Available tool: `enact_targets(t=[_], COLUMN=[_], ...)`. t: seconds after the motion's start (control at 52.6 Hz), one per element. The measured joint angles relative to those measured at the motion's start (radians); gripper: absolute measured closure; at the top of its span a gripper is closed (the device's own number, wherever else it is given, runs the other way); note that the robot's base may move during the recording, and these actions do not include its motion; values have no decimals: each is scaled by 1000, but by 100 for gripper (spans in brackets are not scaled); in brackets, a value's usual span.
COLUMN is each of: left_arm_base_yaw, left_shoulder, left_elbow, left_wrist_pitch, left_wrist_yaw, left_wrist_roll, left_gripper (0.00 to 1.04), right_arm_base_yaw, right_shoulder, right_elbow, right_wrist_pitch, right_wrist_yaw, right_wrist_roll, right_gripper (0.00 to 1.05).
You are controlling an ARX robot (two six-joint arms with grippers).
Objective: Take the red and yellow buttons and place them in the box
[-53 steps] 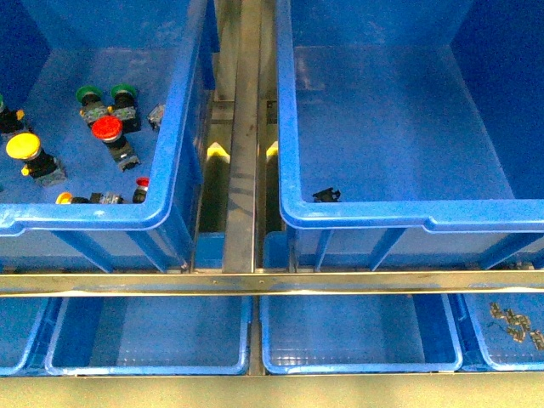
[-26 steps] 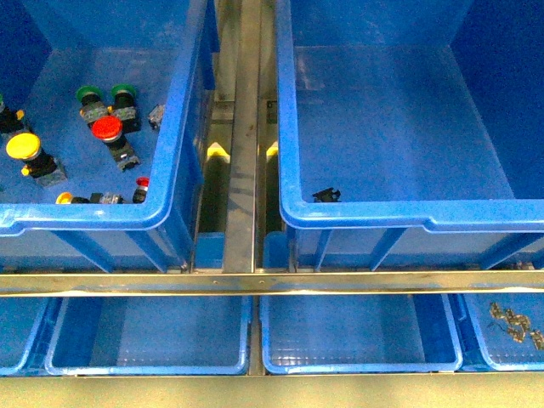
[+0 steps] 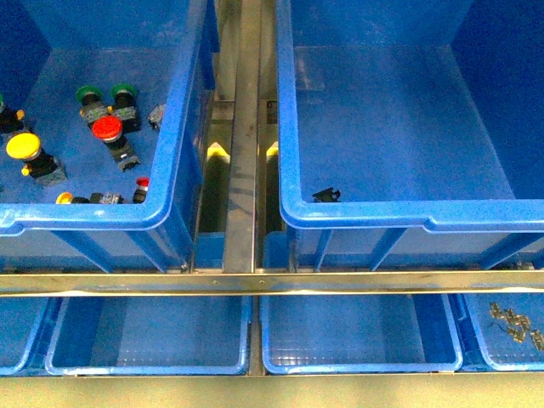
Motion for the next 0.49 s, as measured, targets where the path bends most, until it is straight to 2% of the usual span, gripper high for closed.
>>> enact_targets(t=[0.361, 0.456, 0.494], left_arm_base_yaw=[-2, -74, -70], left_shoulder=[2, 191, 309], left_elbow=[1, 119, 174], left_wrist_pitch=[-2, -261, -312], left_wrist_yaw=[-6, -273, -344], left_wrist_roll=[-1, -174, -233], left_gripper=[8, 8, 8], right_arm_base_yaw=[0, 0, 0], right_shoulder=[0, 0, 0], right_elbow=[0, 0, 0], right_wrist_pitch=[0, 0, 0], right_wrist_yaw=[0, 3, 0], right_wrist_roll=[0, 0, 0], right_gripper=[7, 7, 7])
